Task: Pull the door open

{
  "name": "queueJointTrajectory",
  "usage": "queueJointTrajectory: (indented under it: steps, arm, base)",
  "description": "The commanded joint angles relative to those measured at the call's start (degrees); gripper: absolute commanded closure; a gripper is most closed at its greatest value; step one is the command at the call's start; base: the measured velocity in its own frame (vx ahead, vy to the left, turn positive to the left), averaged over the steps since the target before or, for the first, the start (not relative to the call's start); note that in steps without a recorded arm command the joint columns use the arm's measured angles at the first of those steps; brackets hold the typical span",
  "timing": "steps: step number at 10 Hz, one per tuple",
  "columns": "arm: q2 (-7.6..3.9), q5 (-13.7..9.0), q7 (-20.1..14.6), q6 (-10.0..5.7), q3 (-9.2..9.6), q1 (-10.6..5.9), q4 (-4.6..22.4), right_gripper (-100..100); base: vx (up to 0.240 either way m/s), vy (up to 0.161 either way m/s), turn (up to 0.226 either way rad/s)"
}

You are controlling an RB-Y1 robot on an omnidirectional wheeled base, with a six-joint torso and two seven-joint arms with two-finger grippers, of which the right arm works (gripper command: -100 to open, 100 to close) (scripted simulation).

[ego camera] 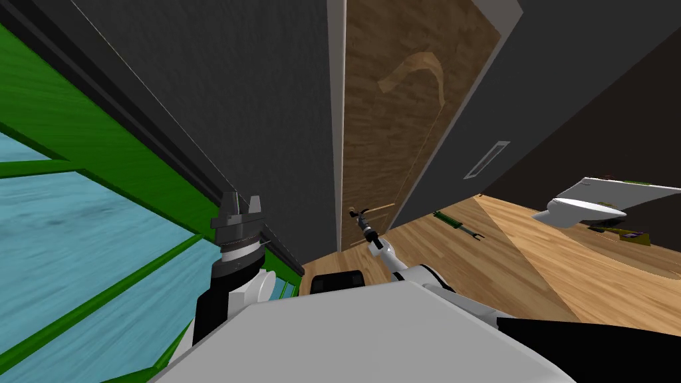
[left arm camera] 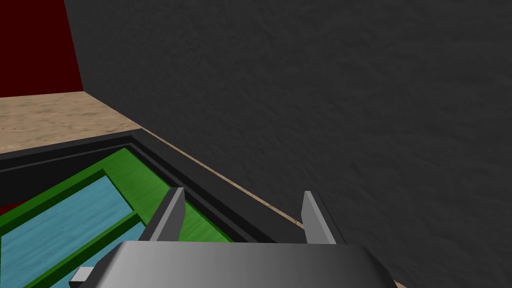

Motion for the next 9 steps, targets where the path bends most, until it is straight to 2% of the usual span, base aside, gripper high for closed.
queueJointTrajectory:
  steps: [1,2,3,8,9]
  arm:
    - [0.47,-0.1,0.5,0.47,-0.13,0.01,-0.3,-100]
    - [0.32,0.0,0.3,0.37,-0.05,0.12,-0.4,-100]
    - [0.32,0.0,0.3,0.37,-0.05,0.12,-0.4,100]
    - [0.32,0.0,0.3,0.37,-0.05,0.12,-0.4,100]
    - [-1.75,0.1,-1.5,-1.35,0.14,0.96,0.4,100]
  base:
    - [0.187,0.009,0.027]
    - [0.087,0.004,0.008]
    - [-0.012,0.000,-0.005]
    - [-0.015,-0.003,-0.001]
    - [-0.095,-0.030,0.180]
